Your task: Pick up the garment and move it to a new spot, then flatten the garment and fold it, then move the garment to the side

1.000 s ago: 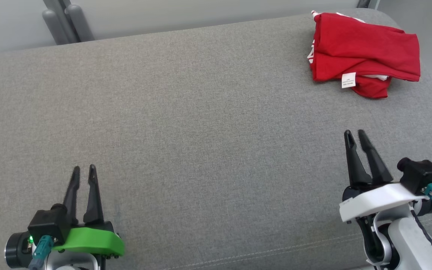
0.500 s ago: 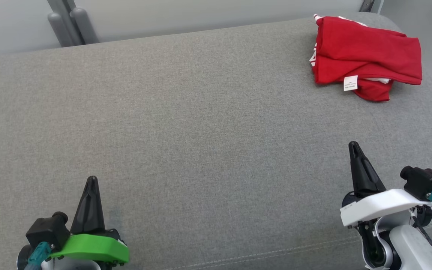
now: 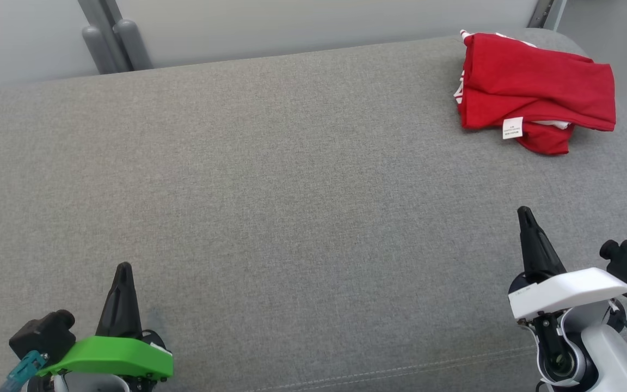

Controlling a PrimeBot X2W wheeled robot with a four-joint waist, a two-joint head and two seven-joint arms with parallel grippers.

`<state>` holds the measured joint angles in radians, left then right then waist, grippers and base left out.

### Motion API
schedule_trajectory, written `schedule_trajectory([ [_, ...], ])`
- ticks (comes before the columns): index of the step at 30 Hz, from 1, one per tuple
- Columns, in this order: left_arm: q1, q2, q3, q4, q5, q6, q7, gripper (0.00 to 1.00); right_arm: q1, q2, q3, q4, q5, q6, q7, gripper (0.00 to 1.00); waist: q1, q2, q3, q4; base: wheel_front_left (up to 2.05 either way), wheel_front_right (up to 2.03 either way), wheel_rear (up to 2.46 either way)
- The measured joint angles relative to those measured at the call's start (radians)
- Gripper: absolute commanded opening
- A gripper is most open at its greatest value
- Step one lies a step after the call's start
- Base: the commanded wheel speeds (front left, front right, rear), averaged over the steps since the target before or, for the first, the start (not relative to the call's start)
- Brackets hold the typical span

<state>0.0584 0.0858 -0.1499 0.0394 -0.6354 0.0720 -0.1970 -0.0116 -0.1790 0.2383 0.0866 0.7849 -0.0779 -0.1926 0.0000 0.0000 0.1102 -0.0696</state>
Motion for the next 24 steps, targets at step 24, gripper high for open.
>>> schedule_trajectory([
  [24,-0.007,0.006,0.037,0.051,-0.321,-0.046,0.071,0.00,-0.001,0.021,-0.083,0.045,0.272,0.053,0.071,0.00,0.0000,0.0000,-0.032,0.021,0.00,0.00,0.00],
])
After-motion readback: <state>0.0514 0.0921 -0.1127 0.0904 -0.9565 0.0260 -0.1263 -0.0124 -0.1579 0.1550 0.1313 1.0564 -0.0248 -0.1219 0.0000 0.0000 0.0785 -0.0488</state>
